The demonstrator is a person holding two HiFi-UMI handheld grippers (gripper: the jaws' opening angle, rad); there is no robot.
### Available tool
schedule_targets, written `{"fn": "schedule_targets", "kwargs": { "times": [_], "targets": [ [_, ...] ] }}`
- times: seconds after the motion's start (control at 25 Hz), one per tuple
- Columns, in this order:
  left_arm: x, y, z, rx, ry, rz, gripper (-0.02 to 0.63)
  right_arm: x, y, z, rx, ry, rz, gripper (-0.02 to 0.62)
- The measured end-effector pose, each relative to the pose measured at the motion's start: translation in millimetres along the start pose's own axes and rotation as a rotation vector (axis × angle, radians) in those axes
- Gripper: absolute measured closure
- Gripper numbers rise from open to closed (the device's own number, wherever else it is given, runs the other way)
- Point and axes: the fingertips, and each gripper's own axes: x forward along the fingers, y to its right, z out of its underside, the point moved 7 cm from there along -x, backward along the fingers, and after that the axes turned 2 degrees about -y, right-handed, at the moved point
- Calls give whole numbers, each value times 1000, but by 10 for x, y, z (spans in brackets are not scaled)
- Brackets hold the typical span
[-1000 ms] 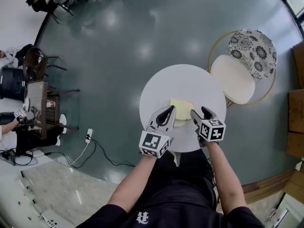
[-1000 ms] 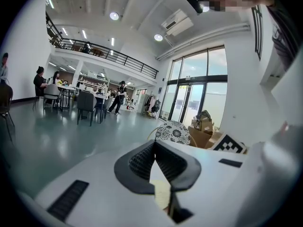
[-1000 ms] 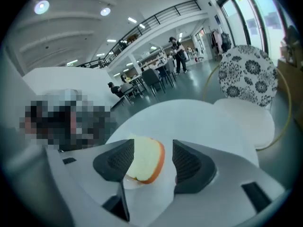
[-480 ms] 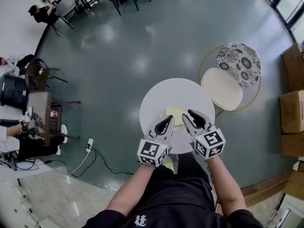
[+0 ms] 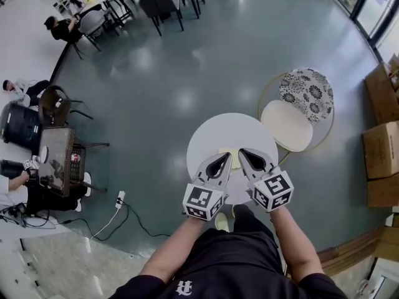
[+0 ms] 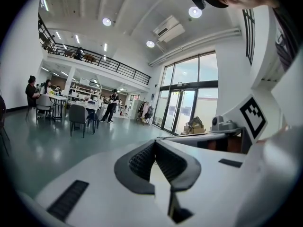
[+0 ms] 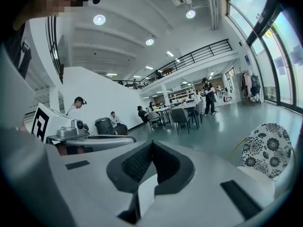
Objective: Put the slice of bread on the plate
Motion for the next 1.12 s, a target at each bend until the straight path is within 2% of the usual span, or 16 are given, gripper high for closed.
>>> {"fn": "schedule_targets", "kwargs": {
  "times": [0.36,0.56,1.12],
  "targets": [
    [-163,71,-326,0,47,19,600,-158,-170,-319,-55,53,25,589],
    [-193,129,-400,6,59,12,600,-206,-215,-389,-36,76,18,589],
    [-375,214,-563,25,103,21,600,-338,-399,-533,-66,108,33,589]
  ]
}}
